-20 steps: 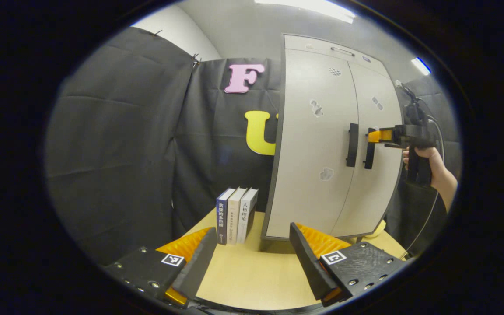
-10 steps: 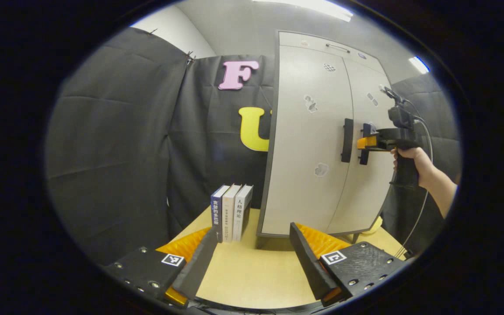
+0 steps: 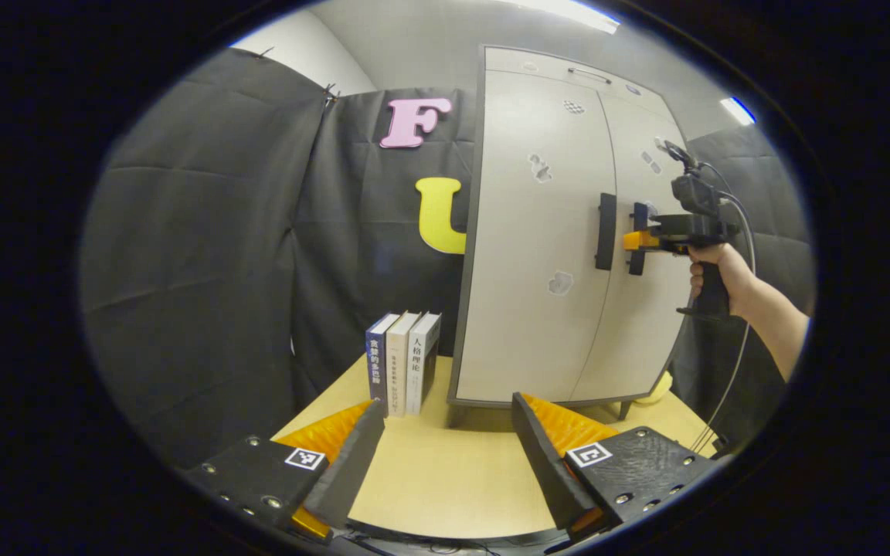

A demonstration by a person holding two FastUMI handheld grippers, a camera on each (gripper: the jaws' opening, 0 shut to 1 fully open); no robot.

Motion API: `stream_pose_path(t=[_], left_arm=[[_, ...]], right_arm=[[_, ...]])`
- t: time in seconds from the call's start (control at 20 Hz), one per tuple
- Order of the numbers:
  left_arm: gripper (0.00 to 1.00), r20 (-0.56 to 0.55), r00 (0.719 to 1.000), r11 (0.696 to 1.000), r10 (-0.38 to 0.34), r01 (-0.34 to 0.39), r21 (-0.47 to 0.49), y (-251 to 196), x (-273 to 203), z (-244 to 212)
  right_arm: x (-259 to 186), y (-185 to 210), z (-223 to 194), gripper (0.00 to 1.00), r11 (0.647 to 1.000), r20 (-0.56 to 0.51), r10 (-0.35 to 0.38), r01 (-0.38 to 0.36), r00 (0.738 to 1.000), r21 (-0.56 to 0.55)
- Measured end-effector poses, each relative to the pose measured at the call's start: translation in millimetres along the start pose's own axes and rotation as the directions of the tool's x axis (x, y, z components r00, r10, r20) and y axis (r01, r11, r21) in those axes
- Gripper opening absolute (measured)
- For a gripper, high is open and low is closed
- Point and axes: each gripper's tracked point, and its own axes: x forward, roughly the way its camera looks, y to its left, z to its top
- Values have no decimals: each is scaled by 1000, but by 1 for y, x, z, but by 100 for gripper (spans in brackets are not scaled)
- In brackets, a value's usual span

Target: Open the right door of the double-door shoe cabinet with the right hand, and open the left door with the left hand.

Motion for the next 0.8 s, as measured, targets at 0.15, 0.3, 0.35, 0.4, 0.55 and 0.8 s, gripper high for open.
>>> stream_pose_path(t=[0.15,0.3,0.35,0.4,0.55,0.8], left_arm=[[97,5,1000,1000,-24,24,-19,-9,0,2],[97,15,999,999,-35,36,-28,-16,3,7],[97,19,999,999,-39,40,-28,-19,2,6],[97,22,999,999,-45,45,-28,-22,1,8],[97,16,998,998,-55,56,-21,-28,-2,-1],[99,1,995,995,-98,98,-30,-49,-9,-6]], right_arm=[[3,0,-4,14,997,-42,71,-70,997,16],[3,1,-5,15,997,-57,72,-73,996,-20],[2,1,-6,13,997,-56,70,-71,996,-29],[1,1,-6,13,997,-54,71,-73,996,-27],[-2,1,-7,14,997,-49,79,-80,996,-6],[-17,5,-10,15,993,-45,114,-114,992,-3]])
